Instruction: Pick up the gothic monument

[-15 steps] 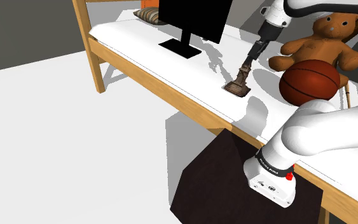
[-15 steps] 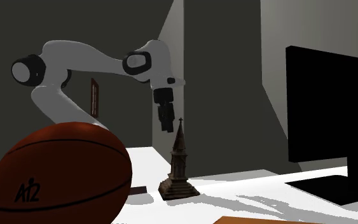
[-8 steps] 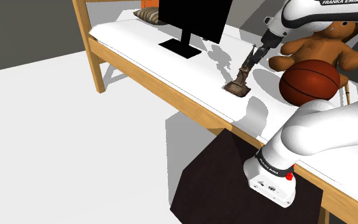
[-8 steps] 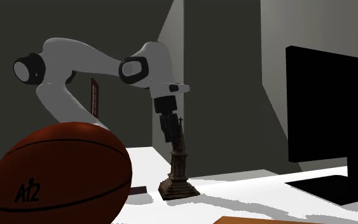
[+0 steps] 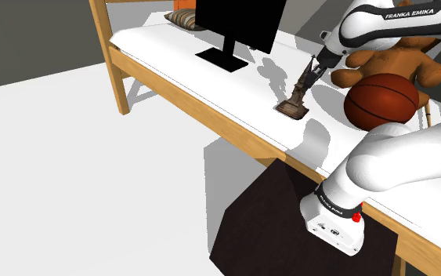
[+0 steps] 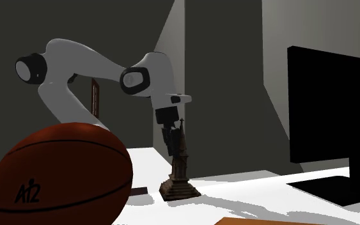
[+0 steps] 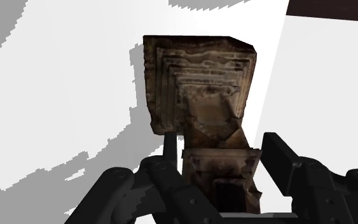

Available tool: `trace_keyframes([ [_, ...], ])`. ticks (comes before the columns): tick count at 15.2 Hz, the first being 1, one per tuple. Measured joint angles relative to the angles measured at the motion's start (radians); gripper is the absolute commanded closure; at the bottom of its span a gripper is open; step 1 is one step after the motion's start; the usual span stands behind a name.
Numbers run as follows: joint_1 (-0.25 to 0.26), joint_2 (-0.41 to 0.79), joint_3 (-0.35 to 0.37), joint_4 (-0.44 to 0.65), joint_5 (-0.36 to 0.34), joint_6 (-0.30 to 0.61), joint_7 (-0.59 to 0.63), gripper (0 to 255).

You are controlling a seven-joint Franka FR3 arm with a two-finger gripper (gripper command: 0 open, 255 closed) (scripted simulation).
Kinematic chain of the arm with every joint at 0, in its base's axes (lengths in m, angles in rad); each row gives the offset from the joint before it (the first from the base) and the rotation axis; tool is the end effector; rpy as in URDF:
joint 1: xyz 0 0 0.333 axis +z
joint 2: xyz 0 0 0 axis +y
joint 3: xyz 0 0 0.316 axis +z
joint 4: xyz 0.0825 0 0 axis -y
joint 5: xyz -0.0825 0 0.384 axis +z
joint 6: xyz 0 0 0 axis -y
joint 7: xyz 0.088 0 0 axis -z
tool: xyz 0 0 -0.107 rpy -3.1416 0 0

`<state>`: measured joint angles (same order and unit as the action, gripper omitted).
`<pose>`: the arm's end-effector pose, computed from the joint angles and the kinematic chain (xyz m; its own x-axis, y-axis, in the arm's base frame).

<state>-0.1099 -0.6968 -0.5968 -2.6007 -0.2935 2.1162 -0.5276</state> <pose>0.2769 -0.2568 0.4495 0.9829 0.0481 0.1777 0.0509 -0.9986 -0.0114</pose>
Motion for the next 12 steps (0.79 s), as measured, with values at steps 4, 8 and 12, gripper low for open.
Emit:
trace_keyframes([
  [4,0.001,0.001,-0.001,0.000,0.001,0.004,0.000,255],
  [8,0.001,0.002,-0.002,0.001,0.001,0.004,-0.001,255],
  [12,-0.001,-0.011,0.010,0.018,0.004,-0.029,0.002,255],
])
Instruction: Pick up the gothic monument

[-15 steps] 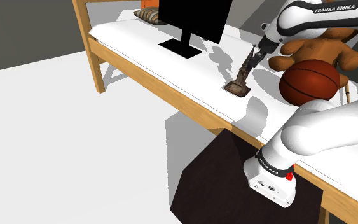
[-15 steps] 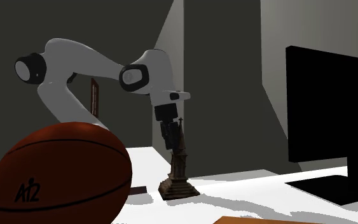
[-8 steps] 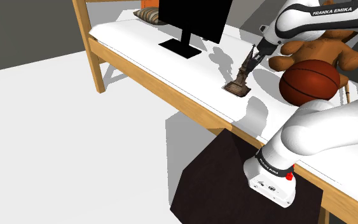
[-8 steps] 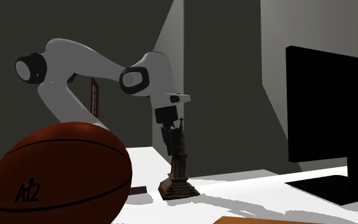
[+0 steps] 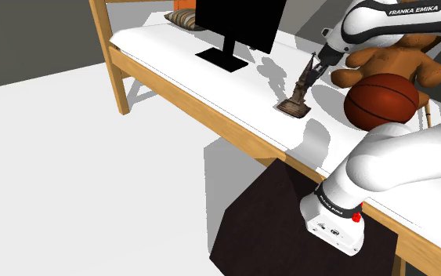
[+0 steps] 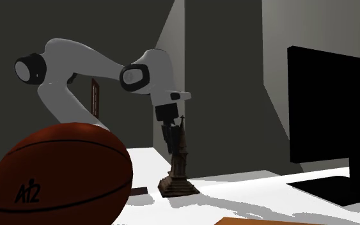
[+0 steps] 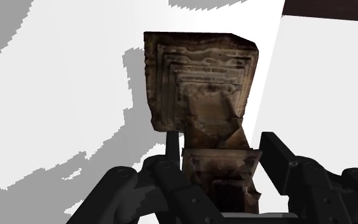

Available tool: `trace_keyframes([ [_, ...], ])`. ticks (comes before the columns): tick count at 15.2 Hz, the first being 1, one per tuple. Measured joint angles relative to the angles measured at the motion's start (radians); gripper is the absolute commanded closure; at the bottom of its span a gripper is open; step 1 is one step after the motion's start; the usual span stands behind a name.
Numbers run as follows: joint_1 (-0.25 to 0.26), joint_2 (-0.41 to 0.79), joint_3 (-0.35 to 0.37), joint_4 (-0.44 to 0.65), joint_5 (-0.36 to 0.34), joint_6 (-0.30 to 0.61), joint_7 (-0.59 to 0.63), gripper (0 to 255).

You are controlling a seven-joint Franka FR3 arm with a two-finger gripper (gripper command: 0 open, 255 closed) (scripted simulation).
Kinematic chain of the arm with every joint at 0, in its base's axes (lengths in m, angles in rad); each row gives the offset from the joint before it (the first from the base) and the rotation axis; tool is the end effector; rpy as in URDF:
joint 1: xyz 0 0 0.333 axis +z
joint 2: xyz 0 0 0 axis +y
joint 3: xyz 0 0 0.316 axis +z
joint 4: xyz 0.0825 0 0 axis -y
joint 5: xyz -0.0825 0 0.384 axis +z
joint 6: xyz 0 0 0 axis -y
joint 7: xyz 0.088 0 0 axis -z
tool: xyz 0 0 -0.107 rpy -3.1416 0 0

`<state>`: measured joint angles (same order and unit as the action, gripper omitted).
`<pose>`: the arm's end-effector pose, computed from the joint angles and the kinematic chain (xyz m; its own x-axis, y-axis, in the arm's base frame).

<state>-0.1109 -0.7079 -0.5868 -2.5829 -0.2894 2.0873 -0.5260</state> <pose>0.2760 -0.2567 0.4594 0.9829 0.0481 0.1778 0.0509 -0.9986 -0.0114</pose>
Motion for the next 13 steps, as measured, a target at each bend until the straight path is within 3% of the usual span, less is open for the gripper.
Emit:
trace_keyframes([
  [13,0.013,-0.025,0.054,0.147,0.036,-0.172,0.009,255],
])
